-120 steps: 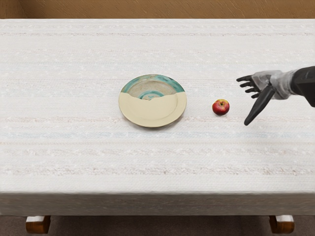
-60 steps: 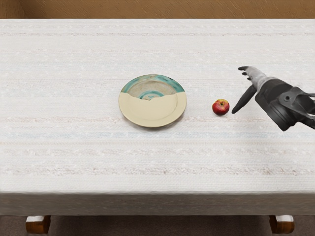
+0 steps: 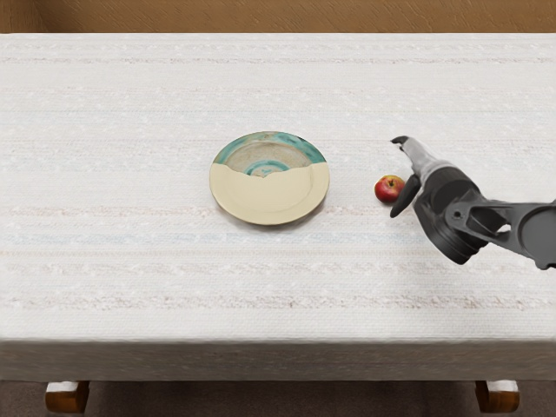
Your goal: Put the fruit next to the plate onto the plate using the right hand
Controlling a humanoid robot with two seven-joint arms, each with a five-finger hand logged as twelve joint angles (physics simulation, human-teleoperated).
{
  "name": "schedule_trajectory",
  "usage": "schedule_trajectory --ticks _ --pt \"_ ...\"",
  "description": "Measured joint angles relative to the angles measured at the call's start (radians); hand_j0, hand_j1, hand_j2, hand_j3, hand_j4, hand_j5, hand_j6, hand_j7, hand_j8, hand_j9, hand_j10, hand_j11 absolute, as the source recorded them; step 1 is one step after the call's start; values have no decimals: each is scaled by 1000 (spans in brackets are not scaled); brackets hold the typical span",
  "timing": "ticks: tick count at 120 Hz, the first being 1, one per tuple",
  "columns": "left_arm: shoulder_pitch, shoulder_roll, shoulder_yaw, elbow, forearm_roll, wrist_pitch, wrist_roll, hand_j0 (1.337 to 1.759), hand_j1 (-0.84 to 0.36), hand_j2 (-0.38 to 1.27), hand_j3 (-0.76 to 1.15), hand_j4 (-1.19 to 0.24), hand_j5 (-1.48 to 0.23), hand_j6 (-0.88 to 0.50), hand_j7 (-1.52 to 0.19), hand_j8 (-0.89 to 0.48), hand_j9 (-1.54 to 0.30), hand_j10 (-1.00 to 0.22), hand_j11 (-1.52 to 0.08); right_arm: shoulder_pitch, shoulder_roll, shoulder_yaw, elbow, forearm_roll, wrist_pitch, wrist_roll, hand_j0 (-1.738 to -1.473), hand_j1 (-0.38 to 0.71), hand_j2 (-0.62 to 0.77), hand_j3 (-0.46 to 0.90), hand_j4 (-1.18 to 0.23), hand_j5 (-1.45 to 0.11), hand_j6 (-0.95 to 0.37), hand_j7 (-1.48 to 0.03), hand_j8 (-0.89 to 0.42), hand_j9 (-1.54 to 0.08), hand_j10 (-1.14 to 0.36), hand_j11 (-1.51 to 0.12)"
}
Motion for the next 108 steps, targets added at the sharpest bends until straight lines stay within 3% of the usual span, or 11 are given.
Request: schedule_trajectory --ticks 44,108 --pt "0 0 0 0 0 0 0 1658 341 2 0 -7 -9 -7 -9 -7 -9 -7 -9 -8 22 -32 -42 -9 -16 0 -1658 25 -60 0 -314 -407 -316 -407 -315 -407 -315 -407" --pt "0 0 0 0 0 0 0 1658 341 2 0 -7 -9 -7 -9 -7 -9 -7 -9 -8 72 -31 -73 1 -9 0 -1657 144 -91 0 -414 -546 -418 -541 -416 -545 -416 -544"
